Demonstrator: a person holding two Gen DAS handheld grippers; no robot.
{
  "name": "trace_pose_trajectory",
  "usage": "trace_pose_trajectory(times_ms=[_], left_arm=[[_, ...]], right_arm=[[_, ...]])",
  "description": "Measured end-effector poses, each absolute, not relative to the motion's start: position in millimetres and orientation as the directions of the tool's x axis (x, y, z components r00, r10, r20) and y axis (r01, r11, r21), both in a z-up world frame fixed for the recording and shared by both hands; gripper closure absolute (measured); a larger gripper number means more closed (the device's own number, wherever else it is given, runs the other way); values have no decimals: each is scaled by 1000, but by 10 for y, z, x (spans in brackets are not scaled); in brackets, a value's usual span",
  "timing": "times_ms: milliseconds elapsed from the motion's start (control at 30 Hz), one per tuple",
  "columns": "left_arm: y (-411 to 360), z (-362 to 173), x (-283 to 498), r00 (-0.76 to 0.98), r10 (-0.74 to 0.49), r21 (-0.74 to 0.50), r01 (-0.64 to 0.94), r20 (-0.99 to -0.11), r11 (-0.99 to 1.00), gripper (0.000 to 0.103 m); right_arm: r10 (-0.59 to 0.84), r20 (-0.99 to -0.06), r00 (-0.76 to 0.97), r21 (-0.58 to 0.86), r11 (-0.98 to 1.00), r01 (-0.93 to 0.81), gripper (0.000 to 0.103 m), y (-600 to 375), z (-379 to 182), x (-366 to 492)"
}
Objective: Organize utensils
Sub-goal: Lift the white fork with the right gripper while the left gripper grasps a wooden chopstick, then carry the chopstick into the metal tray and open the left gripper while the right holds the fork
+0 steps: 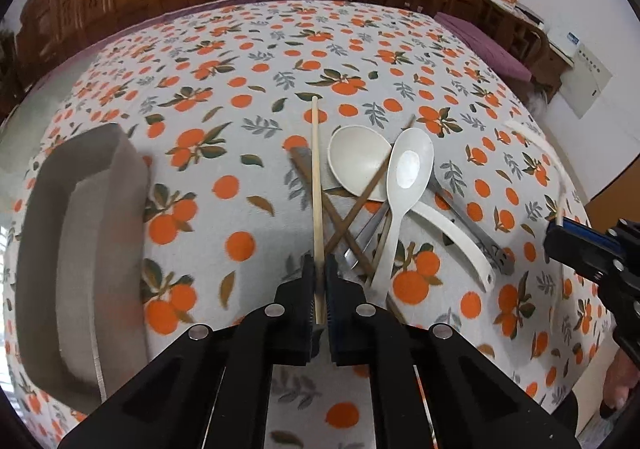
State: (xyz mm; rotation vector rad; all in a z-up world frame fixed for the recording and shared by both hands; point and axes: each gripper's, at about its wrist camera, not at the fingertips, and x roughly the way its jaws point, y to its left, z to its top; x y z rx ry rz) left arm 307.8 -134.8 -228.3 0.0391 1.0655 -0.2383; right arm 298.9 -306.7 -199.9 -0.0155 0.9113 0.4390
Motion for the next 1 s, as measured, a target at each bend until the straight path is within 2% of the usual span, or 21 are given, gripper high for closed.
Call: trace_pose_trajectory(times_ms=[633,1000], left_arm=[[-422,-1651,2478,545,-214,-86,252,-811,964,99],[283,-1650,2371,527,-168,-65,209,-833,976,99]], right_arm=[[354,-761,544,138,907,-398,94,-2310,-1748,2912],[389,-759,522,143,882,-449,94,-1696,-1688,2900]])
